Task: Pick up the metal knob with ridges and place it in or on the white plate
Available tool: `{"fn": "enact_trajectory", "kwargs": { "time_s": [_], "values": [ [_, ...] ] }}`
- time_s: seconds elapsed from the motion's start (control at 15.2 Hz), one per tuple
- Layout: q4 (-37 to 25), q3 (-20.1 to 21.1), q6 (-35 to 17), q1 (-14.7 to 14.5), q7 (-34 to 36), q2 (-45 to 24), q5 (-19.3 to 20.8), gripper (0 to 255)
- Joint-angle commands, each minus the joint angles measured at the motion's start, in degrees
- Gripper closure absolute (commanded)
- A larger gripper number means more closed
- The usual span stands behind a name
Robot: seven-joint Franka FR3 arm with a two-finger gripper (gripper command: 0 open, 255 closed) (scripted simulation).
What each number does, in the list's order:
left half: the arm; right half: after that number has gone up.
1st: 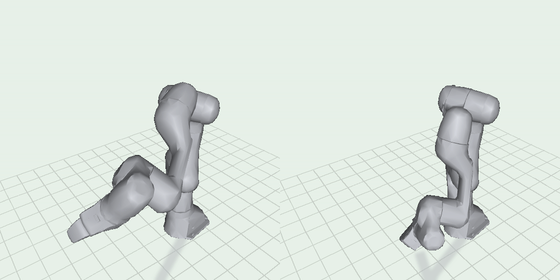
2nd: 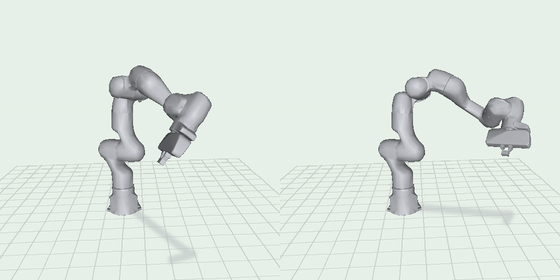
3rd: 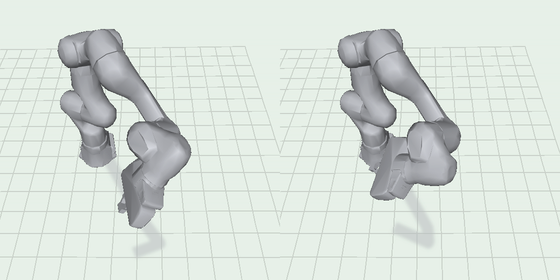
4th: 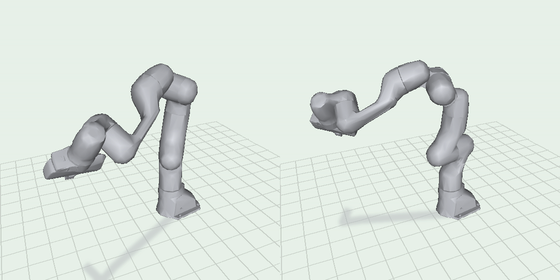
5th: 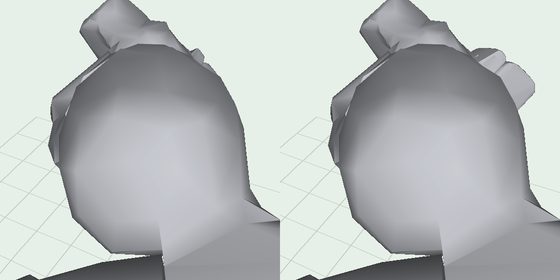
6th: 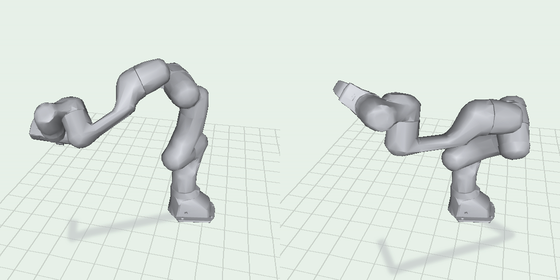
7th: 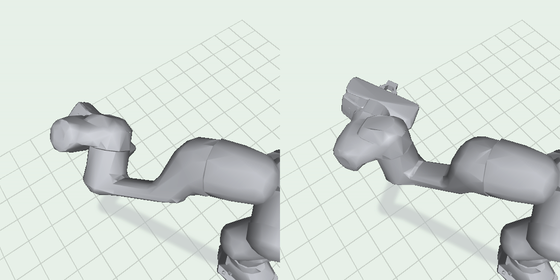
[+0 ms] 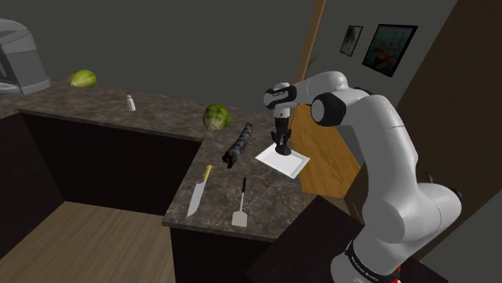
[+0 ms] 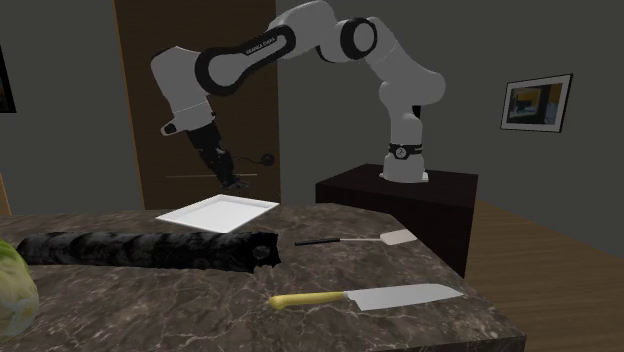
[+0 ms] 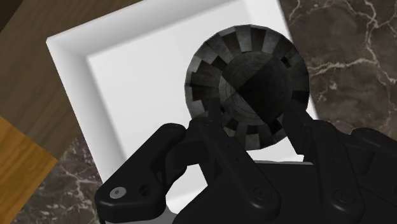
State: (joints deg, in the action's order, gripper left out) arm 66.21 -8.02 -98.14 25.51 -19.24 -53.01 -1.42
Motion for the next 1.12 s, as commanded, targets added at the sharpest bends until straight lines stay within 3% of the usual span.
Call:
{"fn": "enact_trajectory", "kwargs": {
  "time_s": [0.0, 0.13, 1.06],
  "values": [
    [-7.0, -0.3, 3.1, 1.8, -1.6, -3.8, 0.0, 255],
    [-15.1, -0.5, 6.7, 3.6, -3.0, -8.1, 0.1, 255],
    [-17.0, -0.1, 1.6, 4.0, -2.5, -15.1, -0.3, 255]
  ]
}}
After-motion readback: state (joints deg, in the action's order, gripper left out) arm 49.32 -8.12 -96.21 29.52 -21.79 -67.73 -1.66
